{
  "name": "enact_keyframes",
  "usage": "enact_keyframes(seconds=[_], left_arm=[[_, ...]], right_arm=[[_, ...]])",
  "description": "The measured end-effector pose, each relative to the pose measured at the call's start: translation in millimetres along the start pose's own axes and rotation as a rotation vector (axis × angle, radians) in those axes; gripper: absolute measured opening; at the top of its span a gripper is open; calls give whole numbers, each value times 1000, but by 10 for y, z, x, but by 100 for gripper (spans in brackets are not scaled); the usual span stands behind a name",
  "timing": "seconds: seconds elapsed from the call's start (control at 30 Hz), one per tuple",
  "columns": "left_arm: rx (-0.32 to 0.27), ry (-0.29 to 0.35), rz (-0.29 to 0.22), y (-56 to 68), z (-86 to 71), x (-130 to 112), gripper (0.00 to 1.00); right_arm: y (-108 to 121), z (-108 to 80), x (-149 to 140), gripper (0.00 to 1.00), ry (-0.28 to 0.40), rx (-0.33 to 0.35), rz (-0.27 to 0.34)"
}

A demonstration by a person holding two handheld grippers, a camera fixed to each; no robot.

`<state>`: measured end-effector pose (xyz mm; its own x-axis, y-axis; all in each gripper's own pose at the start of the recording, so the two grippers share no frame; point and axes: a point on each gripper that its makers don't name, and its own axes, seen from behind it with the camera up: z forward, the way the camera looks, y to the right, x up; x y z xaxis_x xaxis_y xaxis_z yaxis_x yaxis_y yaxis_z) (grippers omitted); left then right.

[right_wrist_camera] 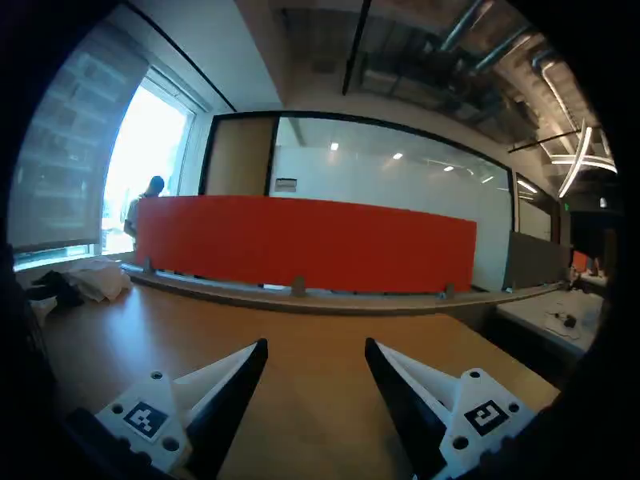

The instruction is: Fold towel

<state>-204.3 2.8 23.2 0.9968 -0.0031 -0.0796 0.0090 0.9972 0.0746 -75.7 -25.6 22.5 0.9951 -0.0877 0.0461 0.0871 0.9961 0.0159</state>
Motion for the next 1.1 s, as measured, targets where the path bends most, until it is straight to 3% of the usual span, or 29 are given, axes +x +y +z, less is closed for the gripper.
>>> enact_keyframes(seconds=[0.37,0.67,1.1], left_arm=[[0,0,0,-5,-6,-7,94],[0,0,0,-13,-2,-7,94],[0,1,0,-16,1,-9,94]], right_arm=[[175,-110,-314,94,4,6,70],[297,-94,-458,94,6,2,130],[300,-149,-468,94,34,14,114]])
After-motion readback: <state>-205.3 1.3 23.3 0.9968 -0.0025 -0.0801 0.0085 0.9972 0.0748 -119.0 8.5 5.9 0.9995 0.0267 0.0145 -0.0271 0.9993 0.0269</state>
